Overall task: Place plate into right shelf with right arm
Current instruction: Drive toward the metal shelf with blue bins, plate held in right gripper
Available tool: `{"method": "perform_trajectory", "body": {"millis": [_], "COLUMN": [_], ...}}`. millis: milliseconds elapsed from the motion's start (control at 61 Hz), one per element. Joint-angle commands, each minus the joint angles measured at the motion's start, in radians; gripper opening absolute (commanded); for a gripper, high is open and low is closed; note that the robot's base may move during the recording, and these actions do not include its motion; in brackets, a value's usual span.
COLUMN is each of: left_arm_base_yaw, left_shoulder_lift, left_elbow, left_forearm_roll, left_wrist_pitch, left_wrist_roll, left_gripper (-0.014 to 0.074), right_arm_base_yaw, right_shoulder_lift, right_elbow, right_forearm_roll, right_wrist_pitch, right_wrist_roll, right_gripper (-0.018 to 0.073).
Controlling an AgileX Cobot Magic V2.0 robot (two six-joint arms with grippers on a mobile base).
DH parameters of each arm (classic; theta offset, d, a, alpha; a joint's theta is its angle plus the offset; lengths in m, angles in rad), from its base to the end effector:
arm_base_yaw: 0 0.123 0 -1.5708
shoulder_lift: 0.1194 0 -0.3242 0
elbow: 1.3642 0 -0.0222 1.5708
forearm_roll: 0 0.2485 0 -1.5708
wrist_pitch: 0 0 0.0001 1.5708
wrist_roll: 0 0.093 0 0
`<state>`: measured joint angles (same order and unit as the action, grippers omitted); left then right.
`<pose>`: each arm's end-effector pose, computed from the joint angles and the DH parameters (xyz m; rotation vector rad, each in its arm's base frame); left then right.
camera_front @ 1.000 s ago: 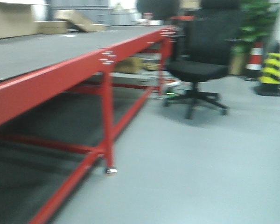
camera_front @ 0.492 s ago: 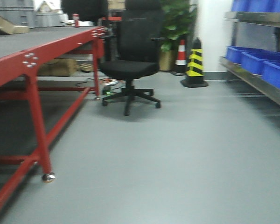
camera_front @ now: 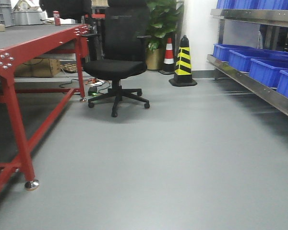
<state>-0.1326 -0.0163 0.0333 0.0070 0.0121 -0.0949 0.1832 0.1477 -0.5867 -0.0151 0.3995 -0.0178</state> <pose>0.0166 -0.0022 0.2012 0.0338 1.5149 -0.1766 -0.0163 -0.0036 0.3642 -0.1502 1.4373 0.1199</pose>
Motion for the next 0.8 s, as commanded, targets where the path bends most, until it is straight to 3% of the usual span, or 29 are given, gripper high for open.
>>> {"method": "perform_trajectory", "body": {"millis": [0, 787], "left_arm_base_yaw": [-0.007, -0.007], "left_shoulder_lift": [-0.009, -0.009], "left_elbow": [0.008, 0.008], "left_forearm_roll": [0.0, 0.0], "left_wrist_pitch": [-0.09, -0.09], "left_wrist_roll": [-0.006, -0.006], "left_gripper": [-0.0047, -0.0047], "right_arm_base_yaw": [-0.004, -0.004], "right_shoulder_lift": [0.015, 0.015], "right_elbow": [-0.027, -0.027], "right_forearm_roll": [-0.005, -0.005], "right_wrist_pitch": [-0.097, -0.097], "right_wrist_roll": [-0.006, -0.006], "right_gripper": [0.0029, 0.0029]}}
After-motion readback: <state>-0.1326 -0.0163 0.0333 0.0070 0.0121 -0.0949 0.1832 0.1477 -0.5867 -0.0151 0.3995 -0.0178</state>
